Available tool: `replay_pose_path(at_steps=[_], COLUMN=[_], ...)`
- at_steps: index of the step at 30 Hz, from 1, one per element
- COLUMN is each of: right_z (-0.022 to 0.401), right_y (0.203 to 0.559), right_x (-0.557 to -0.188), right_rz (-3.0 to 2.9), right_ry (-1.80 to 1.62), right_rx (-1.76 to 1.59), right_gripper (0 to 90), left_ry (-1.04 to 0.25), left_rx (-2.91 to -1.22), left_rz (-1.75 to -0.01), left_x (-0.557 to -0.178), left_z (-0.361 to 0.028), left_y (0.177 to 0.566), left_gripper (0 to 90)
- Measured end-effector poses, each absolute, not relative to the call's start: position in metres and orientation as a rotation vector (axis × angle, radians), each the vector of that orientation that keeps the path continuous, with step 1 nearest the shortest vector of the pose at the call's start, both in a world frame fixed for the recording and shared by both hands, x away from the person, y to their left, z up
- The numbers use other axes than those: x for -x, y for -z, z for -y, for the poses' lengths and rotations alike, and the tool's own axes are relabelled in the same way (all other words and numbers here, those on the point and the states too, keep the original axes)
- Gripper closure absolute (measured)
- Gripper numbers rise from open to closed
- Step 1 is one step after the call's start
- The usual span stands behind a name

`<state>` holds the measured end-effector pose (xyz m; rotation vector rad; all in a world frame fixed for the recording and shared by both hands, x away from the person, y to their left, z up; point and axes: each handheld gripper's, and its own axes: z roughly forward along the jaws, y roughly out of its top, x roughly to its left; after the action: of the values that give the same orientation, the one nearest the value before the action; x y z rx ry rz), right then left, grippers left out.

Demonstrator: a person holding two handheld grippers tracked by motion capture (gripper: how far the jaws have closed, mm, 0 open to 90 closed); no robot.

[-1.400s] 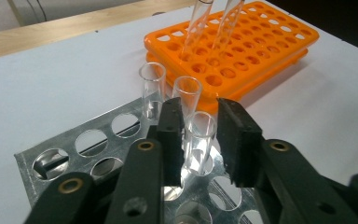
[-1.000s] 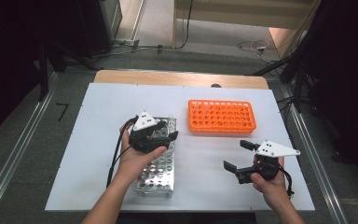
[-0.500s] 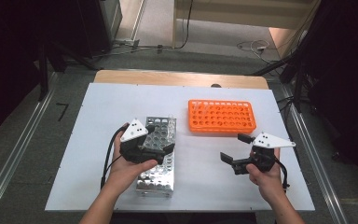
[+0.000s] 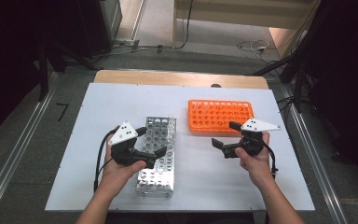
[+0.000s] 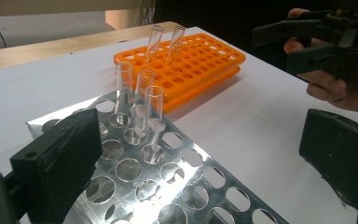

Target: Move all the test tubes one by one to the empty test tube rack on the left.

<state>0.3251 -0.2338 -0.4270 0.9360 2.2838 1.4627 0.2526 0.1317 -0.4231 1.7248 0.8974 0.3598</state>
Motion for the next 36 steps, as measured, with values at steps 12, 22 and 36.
replay_pose_path(at_steps=[12,22,36], right_z=[0.212,0.198,0.186], right_y=[0.433,0.443,0.461], right_x=[-0.363,-0.392,-0.416], right_rz=[-2.298,-2.257,-2.242], right_ry=[-1.461,-1.390,-1.341], right_rx=[-0.977,-1.102,-1.189], right_gripper=[5.6,34.0,54.1], left_ry=[-0.374,-0.371,-0.360], left_rx=[-1.711,-1.703,-1.714], left_rz=[-0.903,-0.907,-0.900], left_x=[-0.252,-0.252,-0.253], left_z=[-0.137,-0.139,-0.136], left_y=[0.423,0.422,0.423], left_gripper=[0.0,0.0,0.0])
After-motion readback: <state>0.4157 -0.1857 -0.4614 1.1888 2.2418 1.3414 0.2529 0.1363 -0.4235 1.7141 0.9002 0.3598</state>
